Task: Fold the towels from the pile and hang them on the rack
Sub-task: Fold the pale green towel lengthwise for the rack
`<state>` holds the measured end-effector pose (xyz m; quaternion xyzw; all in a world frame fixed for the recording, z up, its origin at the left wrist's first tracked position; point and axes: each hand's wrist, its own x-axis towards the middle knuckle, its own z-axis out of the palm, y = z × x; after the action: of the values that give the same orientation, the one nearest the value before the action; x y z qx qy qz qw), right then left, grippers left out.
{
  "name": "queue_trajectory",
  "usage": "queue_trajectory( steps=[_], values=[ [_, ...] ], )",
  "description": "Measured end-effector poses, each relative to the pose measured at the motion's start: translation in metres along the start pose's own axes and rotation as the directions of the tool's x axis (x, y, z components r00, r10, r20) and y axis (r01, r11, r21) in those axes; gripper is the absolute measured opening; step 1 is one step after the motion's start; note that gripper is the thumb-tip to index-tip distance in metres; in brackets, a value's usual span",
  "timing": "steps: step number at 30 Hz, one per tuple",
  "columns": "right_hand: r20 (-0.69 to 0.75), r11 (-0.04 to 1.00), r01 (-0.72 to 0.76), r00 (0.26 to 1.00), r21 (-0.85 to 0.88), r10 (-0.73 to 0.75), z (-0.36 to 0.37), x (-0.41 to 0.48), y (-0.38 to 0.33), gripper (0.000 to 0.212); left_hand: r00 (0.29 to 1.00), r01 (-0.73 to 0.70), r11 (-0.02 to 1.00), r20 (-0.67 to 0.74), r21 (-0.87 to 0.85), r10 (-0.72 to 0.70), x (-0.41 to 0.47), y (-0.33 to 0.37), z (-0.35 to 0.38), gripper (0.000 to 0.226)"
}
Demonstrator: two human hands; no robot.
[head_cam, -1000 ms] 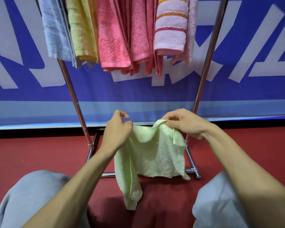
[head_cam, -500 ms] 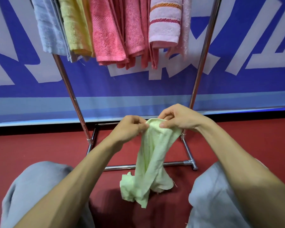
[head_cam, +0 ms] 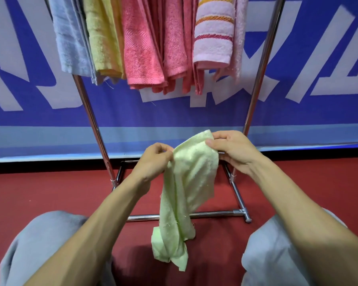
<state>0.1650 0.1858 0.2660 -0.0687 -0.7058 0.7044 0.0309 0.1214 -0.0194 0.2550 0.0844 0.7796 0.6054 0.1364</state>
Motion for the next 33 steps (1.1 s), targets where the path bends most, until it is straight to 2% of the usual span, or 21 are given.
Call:
queue_trajectory(
  steps=[3,5,8,13,16,20,24,29,31,33],
  values=[
    [-0.042,0.999,0.03,0.999,0.033,-0.029,0.008,-0.001,0.001,0.003,0.983,0.024,0.995,0.185,-0.099,-0.006,-0.008,0.006,0.004,0.024],
    [-0.033,0.996,0.084,0.996,-0.021,-0.085,0.013,-0.002,0.004,0.005,0.97,0.024,0.991,0.243,-0.133,0.009,-0.01,0.007,0.007,0.023],
    [-0.013,0.973,0.164,0.986,-0.162,-0.168,0.021,-0.003,0.012,0.009,0.973,-0.006,0.988,0.228,-0.157,0.042,-0.01,0.008,0.009,0.012],
    [-0.013,0.953,0.166,0.984,-0.254,-0.175,0.019,-0.002,0.015,0.01,0.956,-0.072,0.989,0.275,-0.132,0.107,-0.011,0.004,0.009,0.006],
    [0.059,0.899,0.201,0.979,-0.39,-0.193,0.019,-0.002,0.017,0.011,0.957,-0.107,0.994,0.269,-0.031,0.111,-0.01,0.0,0.009,0.01],
    [0.195,0.881,0.218,0.97,-0.42,-0.147,0.02,-0.004,0.016,0.011,0.957,-0.197,0.979,0.226,0.048,0.181,-0.011,0.003,0.008,0.011],
    [0.328,0.823,0.282,0.936,-0.494,-0.124,0.017,-0.005,0.016,0.013,0.942,-0.304,0.951,0.128,-0.056,0.309,-0.017,0.017,0.004,0.017],
    [0.331,0.739,0.304,0.937,-0.602,-0.116,0.019,0.009,0.034,0.047,0.963,-0.26,0.916,-0.012,-0.304,0.27,-0.016,0.023,-0.013,0.02],
    [0.32,0.701,0.299,0.942,-0.648,-0.106,0.018,0.015,0.04,0.044,0.972,-0.227,0.878,-0.046,-0.422,0.229,-0.016,0.025,-0.022,0.02],
    [0.308,0.665,0.289,0.947,-0.689,-0.093,0.017,0.018,0.044,0.029,0.98,-0.19,0.826,-0.06,-0.531,0.187,-0.016,0.028,-0.03,0.019]
  ],
)
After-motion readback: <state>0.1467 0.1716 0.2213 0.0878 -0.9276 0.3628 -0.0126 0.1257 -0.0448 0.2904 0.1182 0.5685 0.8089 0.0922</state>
